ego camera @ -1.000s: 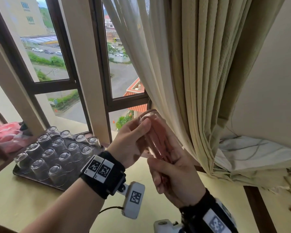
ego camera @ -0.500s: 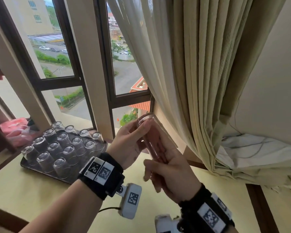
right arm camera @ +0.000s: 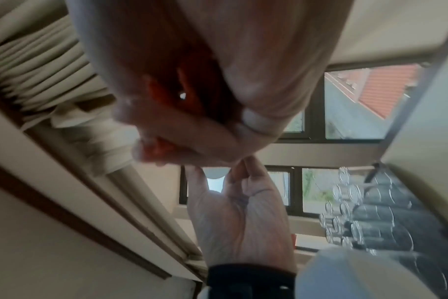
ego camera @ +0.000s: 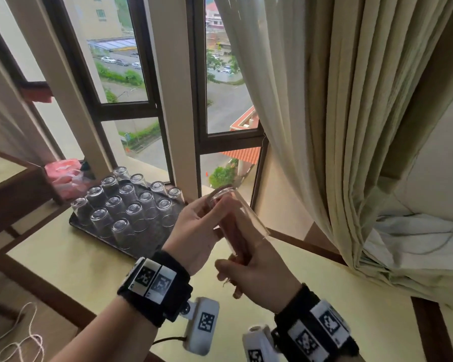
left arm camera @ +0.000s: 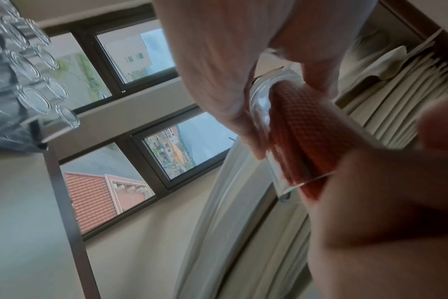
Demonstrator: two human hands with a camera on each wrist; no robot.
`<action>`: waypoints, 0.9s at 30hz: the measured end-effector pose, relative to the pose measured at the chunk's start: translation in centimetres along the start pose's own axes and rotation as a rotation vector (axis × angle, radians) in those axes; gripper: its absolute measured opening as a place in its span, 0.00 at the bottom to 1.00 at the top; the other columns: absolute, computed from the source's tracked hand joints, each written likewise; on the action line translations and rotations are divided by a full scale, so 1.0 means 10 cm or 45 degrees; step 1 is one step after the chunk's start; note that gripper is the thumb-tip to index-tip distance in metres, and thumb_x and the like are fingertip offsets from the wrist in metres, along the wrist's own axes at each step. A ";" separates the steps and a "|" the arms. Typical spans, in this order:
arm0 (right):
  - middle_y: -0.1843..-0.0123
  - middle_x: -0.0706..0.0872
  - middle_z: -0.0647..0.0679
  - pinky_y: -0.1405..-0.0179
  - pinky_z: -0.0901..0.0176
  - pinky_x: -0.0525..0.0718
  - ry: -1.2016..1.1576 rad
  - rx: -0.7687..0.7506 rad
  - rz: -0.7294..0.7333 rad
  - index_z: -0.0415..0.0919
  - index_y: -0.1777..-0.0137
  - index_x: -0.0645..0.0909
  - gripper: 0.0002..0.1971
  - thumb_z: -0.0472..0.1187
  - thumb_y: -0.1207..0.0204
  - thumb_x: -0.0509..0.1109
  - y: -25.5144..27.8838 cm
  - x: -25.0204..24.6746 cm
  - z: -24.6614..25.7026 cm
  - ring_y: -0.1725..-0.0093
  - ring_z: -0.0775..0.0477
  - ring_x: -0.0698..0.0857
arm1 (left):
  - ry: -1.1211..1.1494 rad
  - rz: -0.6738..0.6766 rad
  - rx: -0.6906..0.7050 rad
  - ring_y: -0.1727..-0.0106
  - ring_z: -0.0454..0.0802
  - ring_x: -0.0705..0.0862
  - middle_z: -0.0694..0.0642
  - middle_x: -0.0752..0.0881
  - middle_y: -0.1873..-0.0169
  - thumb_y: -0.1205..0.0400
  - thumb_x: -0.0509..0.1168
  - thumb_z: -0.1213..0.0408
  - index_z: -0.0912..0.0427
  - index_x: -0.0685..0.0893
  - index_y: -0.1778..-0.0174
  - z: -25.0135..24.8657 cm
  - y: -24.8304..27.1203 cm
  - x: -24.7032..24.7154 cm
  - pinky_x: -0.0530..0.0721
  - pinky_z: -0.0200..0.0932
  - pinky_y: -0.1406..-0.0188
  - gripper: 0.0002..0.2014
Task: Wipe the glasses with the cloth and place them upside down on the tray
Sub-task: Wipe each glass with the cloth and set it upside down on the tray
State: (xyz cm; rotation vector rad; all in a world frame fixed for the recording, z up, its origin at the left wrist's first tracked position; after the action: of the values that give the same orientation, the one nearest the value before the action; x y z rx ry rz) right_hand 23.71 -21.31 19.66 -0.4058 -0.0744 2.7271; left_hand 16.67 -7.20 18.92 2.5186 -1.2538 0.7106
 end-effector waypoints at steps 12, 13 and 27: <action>0.32 0.91 0.44 0.90 0.69 0.67 -1.038 0.309 -0.080 0.47 0.26 0.84 0.22 0.32 0.19 0.76 -0.31 0.50 -0.17 0.78 0.51 0.83 | -0.005 -0.249 0.132 0.46 0.56 0.93 0.61 0.93 0.48 0.24 0.78 0.56 0.63 0.86 0.35 -0.51 -0.15 -1.10 0.94 0.51 0.43 0.24; 0.29 0.91 0.45 0.89 0.68 0.70 -0.946 0.304 -0.084 0.45 0.25 0.82 0.22 0.32 0.17 0.73 -0.34 0.54 -0.17 0.74 0.47 0.88 | -0.073 -0.300 0.151 0.44 0.57 0.94 0.61 0.94 0.46 0.26 0.78 0.56 0.62 0.86 0.34 -0.57 -0.16 -1.22 0.94 0.52 0.41 0.26; 0.21 0.82 0.58 0.30 0.44 0.88 0.619 0.328 -0.478 0.69 0.24 0.79 0.22 0.56 0.17 0.69 -0.52 1.01 -1.08 0.13 0.54 0.70 | -1.376 -0.485 -0.057 0.44 0.49 0.90 0.43 0.89 0.43 0.31 0.88 0.45 0.40 0.80 0.34 -0.07 -0.87 -2.78 0.91 0.56 0.37 0.33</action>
State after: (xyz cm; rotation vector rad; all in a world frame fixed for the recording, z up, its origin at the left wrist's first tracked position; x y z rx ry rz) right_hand 19.75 -12.68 7.13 -0.8649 0.2968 2.1697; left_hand 9.13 17.28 5.01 3.0096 -0.8849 -0.8697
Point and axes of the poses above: each hand's wrist, its own y-axis away from the middle knuckle, its own x-axis out of the palm, z = x × y, the point moved 1 cm from there along -y, towards the middle knuckle
